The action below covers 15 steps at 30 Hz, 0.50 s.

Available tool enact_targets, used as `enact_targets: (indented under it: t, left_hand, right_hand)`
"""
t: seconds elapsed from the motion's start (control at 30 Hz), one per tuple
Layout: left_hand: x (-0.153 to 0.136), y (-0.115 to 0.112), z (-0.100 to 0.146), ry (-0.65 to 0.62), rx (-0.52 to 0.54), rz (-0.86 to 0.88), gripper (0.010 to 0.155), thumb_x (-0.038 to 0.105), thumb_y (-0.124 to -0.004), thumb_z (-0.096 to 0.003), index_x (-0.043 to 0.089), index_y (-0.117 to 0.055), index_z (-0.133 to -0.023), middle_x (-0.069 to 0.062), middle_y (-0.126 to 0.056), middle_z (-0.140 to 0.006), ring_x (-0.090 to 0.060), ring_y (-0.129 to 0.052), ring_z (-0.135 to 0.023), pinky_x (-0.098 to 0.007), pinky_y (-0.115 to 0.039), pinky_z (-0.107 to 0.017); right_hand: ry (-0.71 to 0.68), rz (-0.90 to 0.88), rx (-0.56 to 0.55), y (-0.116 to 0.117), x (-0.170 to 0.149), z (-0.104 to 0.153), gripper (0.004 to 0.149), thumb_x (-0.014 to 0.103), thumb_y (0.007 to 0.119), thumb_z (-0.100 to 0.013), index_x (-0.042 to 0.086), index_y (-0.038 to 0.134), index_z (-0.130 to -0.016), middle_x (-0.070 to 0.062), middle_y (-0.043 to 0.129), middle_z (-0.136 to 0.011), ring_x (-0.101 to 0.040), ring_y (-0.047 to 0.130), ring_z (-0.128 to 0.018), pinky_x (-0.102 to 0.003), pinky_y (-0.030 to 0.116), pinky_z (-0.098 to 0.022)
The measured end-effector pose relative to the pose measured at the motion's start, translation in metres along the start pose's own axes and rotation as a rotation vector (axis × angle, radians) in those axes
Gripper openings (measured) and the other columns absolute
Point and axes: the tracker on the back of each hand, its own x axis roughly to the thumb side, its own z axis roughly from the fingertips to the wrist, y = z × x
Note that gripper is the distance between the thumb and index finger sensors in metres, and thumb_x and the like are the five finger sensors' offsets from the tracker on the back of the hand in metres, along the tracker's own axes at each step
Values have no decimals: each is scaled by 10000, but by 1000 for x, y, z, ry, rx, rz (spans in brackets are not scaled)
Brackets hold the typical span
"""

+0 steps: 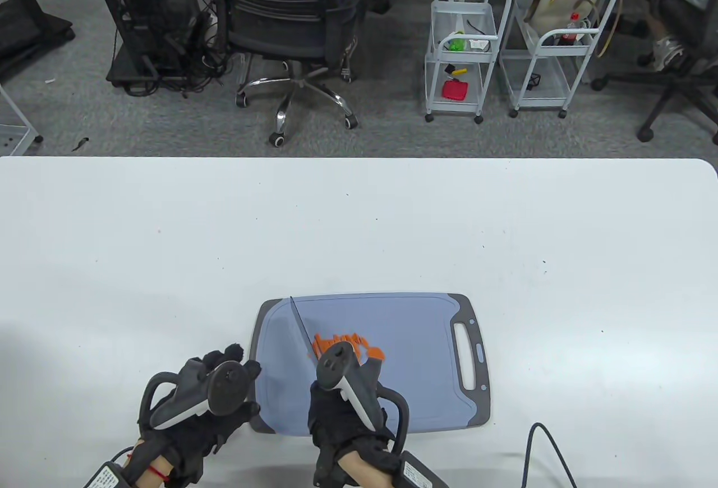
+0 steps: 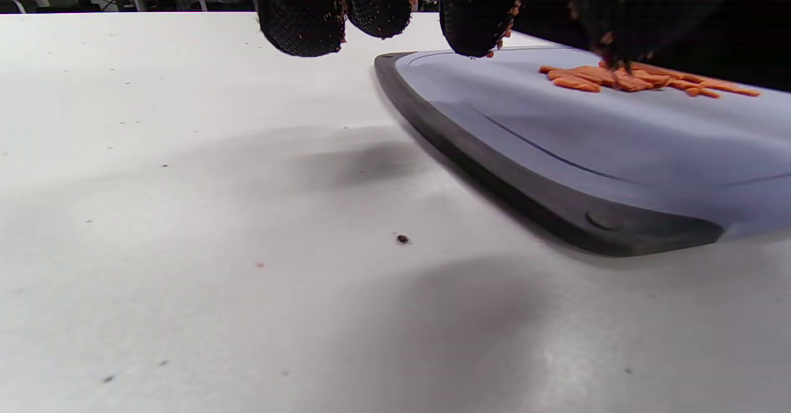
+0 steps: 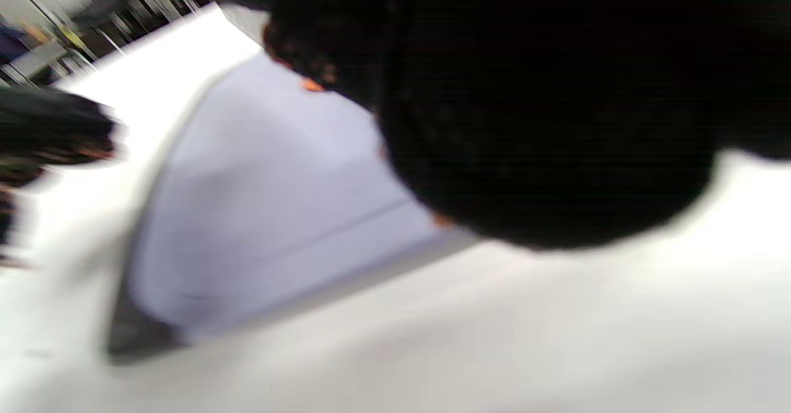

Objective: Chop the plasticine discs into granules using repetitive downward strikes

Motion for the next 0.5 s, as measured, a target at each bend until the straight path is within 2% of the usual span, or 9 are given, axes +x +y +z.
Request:
enact_targets:
  t: [0.1, 0.2, 0.33, 0.4, 0.47, 0.5]
  left_hand:
    - [4, -2, 0, -11, -4, -6, 750, 624, -635, -370, 345, -588, -1065, -112, -490, -1225, -433, -643, -1068, -641, -519, -747]
    - [4, -5, 0, -12, -20, -15, 753, 624, -637, -369, 339, -589, -1064, -120, -492, -1223, -438, -644, -1066, -642, -519, -746]
    - [6, -4, 0, -23, -21, -23, 756, 623, -638, -369, 333, -586, -1065, -123, -484, -1224, -442, -637, -1067, -646, -512, -746]
    - [8, -3, 2, -32, -17, -38, 758, 624, -637, -368, 334, -583, -1067, -121, -482, -1225, -441, -636, -1069, -645, -511, -748]
    - [9, -3, 2, -37, -9, -33, 758, 626, -637, -368, 333, -586, -1065, -122, -485, -1225, -439, -639, -1069, -645, -514, -747]
    - [10, -3, 1, -34, -15, -26, 758, 625, -636, -369, 333, -584, -1066, -121, -482, -1226, -442, -635, -1070, -645, -512, -748]
  right_hand:
    - [18, 34, 23, 13, 7, -10, 524, 486, 678, -529, 68, 749, -837, -45, 968, -483, -198, 1129, -100, -444, 948, -136]
    - [60, 10, 34, 15, -6, -17, 524, 487, 673, -526, 75, 750, -840, -40, 968, -487, -198, 1131, -104, -441, 950, -136]
    - [128, -12, 26, -3, -34, -16, 520, 482, 677, -533, 70, 754, -841, -50, 968, -487, -206, 1129, -103, -445, 947, -137]
    - [120, -138, 41, -18, -52, -11, 520, 485, 678, -534, 74, 759, -841, -51, 969, -488, -201, 1129, -103, -445, 946, -139]
    - [124, -202, -13, -32, -62, -4, 520, 482, 688, -532, 73, 766, -843, -62, 970, -488, -217, 1125, -105, -455, 937, -141]
    - [133, -197, -75, -43, -71, -2, 521, 485, 696, -529, 80, 775, -846, -65, 972, -488, -227, 1122, -104, -460, 932, -144]
